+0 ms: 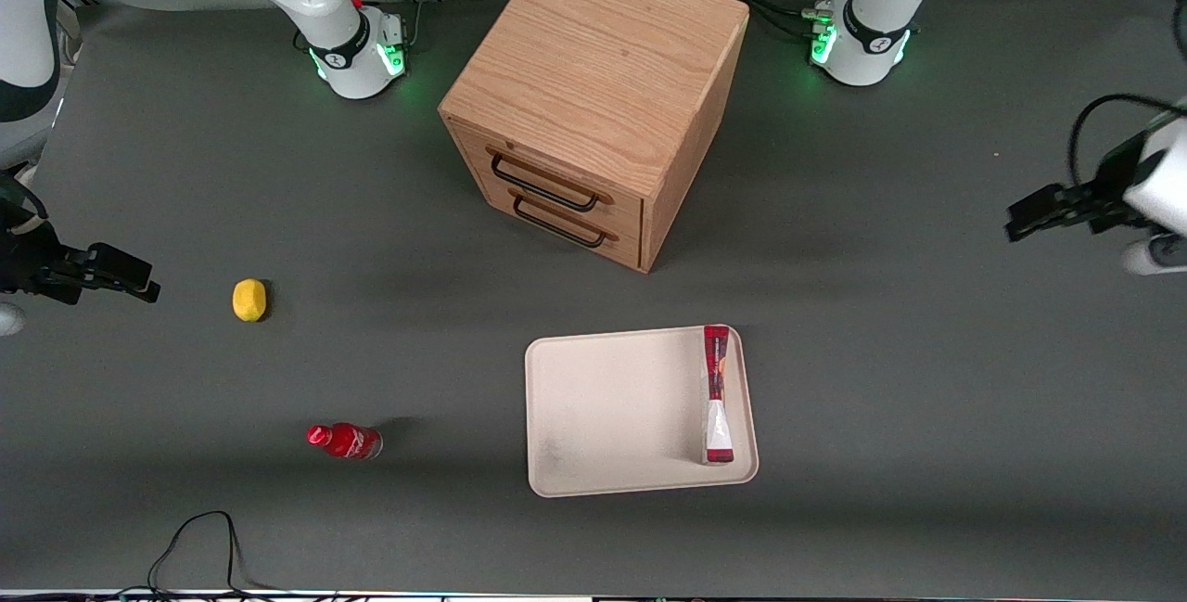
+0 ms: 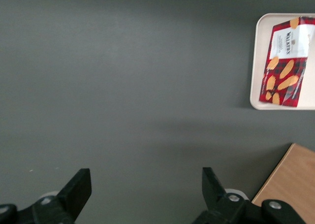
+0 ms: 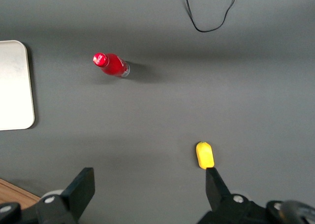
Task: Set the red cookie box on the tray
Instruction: 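Open the left gripper and raise it back away from the tray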
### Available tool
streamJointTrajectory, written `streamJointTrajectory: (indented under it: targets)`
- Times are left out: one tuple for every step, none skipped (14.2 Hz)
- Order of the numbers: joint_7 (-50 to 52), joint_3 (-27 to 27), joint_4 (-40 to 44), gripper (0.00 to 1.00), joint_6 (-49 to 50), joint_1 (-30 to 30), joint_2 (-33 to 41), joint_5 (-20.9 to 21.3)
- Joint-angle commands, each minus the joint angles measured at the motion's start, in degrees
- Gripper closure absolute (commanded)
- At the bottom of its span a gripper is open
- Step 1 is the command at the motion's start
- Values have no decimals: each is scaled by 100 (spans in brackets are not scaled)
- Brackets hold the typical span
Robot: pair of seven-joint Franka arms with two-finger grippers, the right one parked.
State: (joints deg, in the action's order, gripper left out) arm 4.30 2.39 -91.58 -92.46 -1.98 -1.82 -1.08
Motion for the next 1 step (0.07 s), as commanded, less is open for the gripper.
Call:
streamJointTrajectory:
  targets:
    - [-280, -2, -238, 0, 175, 84, 375, -16]
